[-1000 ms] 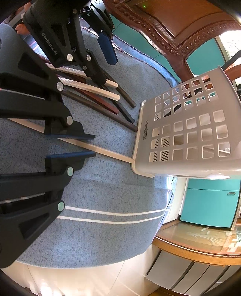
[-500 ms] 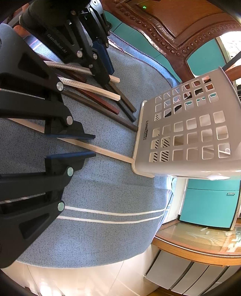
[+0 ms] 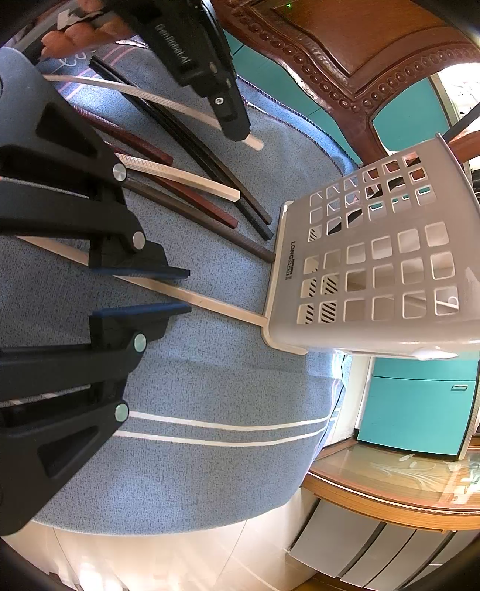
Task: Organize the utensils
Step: 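Move the left tool to the pile and grasp a light chopstick, then grasp a light wooden chopstick with the right tool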
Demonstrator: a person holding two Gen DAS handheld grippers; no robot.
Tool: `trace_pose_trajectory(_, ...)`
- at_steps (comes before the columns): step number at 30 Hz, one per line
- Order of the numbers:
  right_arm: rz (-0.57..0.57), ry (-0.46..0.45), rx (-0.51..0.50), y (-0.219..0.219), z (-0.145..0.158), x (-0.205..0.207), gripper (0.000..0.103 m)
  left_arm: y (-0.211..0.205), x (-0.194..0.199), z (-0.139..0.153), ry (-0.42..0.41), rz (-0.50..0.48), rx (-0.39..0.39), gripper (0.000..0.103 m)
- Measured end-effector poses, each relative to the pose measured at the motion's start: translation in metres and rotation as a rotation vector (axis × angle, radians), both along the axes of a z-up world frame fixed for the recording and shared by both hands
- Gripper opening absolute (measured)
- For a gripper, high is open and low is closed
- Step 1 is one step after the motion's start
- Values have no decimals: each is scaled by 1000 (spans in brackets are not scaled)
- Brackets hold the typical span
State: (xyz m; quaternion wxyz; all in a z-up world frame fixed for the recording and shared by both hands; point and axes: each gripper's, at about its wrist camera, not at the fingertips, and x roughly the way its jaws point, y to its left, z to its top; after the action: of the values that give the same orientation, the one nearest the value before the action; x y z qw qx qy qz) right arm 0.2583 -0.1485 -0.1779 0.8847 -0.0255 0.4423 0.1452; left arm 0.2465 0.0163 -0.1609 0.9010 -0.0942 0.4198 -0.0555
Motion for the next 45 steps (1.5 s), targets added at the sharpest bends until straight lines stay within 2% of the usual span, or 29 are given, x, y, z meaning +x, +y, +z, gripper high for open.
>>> trace_pose_trajectory(7,-9,1,5,-2,1,-1,13,10,9,-7,32,29,-19,7)
trace_pose_trajectory(14,-9,0,-4,-4,2,-1,13,7,20,-23,80,24,45,7)
trace_pose_trajectory(20,-5,-3,-24,-1,1,-2,16,-8,15,-23,82,22,95,10)
trace_pose_trajectory(25,-10,-12,-50,4,1,-1,25,-13,12,-22,88,17,128,12)
trace_pose_trajectory(27,-20,-13,-56,4,2,3,25,-17,13,-21,89,15,139,15)
trace_pose_trajectory(33,-38,-3,-94,10,1,12,25,-33,20,-20,83,11,177,16)
trace_pose_trajectory(35,-34,3,-88,10,1,12,20,-36,19,-18,83,11,183,16)
trace_pose_trajectory(36,-32,10,-71,9,1,12,12,-35,18,-19,82,10,186,16)
trace_pose_trajectory(39,-25,11,-28,7,2,11,6,-39,16,-19,78,12,183,11)
trace_pose_trajectory(40,-25,6,-13,6,4,11,6,-39,16,-19,77,15,181,7)
trace_pose_trajectory(45,-9,-99,76,-5,31,-1,6,-36,12,-8,33,27,147,7)
